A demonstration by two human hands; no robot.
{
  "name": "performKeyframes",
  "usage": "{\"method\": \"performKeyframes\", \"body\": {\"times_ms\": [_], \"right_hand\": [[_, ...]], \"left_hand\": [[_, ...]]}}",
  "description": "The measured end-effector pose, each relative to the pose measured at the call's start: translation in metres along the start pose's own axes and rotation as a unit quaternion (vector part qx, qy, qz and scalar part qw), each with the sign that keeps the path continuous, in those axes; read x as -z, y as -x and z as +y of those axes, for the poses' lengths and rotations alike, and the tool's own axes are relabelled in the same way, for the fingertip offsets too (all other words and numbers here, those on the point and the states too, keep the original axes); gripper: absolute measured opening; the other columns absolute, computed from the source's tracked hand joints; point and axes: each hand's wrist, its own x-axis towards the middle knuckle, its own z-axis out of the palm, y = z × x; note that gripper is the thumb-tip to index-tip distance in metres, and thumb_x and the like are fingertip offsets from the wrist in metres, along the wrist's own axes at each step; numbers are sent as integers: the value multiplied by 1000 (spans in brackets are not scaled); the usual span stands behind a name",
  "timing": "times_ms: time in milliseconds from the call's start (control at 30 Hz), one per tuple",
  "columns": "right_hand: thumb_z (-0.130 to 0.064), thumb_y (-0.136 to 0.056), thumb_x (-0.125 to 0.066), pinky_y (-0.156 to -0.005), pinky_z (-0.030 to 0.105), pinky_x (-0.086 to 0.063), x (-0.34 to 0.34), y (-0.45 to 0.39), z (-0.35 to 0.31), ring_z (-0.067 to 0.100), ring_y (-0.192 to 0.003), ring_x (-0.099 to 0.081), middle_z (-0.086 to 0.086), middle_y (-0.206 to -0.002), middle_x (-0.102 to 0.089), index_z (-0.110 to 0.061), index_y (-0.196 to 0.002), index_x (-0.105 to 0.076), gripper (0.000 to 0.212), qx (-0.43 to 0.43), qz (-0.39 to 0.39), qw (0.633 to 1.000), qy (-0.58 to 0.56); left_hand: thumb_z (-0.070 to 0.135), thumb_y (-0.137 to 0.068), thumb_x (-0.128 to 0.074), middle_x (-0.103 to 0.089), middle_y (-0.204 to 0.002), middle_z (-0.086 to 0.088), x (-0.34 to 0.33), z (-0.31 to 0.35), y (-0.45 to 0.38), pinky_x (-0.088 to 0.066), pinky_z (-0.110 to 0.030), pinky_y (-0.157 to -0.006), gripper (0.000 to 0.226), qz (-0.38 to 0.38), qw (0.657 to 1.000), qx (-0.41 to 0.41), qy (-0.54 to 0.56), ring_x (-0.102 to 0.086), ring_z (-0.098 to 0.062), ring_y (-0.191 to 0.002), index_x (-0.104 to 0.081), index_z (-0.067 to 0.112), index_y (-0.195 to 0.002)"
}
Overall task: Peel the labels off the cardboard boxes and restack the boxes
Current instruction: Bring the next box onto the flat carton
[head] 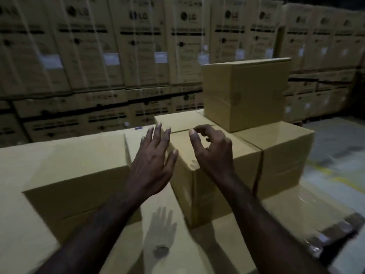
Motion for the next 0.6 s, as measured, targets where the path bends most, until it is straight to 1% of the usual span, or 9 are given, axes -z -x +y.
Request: {"method": "performKeyframes", "body": {"times_ms": [100, 300, 367, 433, 533, 600], "right_hand": [[-45, -94, -51, -75, 38, -54, -48, -2, -17, 15, -91, -62, 4, -99, -70, -19, -107, -67, 32, 17, -40, 999, -15], [-48, -95, -50, -76, 37, -54, -133, -5, -35, 14, -92, -60, 2, -100, -69, -23, -109, -65, 32, 19, -107, 993, -48], [-51, -95, -48, -75, 32, -52, -160, -6, -40, 12, -94, -59, 3, -106, -67, -26, -113, -63, 34, 15, -148, 988, -48], [-55, -94, -46, -74, 29, -52, -185, -6, -46, 12, -94, -58, 5, -112, -63, -30, -118, -59, 37, 0, -195, 980, -49], [-57, -94, -45, -78, 30, -51, -217, -2, -50, 16, -100, -59, 6, -121, -59, -29, -125, -56, 42, -4, -255, 966, -42], [-56, -94, -46, -83, 33, -51, -232, 3, -51, 19, -107, -58, 6, -125, -58, -27, -126, -55, 44, -9, -281, 959, -35]], "left_hand": [[49, -93, -29, -1, -163, 1, 19, -37, 3, -8, -39, -122, 68, 18, 999, 31, -20, 6, -12, -148, -12, 23, -154], [51, -91, -26, 2, -162, 3, 43, -103, 11, -3, -34, -120, 71, 36, 991, 113, -62, 6, -14, -149, -11, 24, -154], [52, -91, -25, 1, -162, 1, 51, -126, 14, -1, -33, -119, 71, 40, 986, 139, -85, 5, -15, -149, -11, 24, -154], [53, -91, -24, -1, -162, -1, 60, -149, 17, 0, -34, -119, 72, 45, 979, 169, -110, 4, -16, -149, -12, 23, -154], [57, -89, -23, -1, -162, -2, 71, -179, 23, 0, -35, -118, 75, 48, 964, 221, -140, 3, -17, -149, -12, 22, -154], [60, -91, -23, 0, -162, -2, 76, -198, 32, -1, -37, -118, 75, 31, 954, 251, -159, 3, -18, -149, -13, 22, -154]]}}
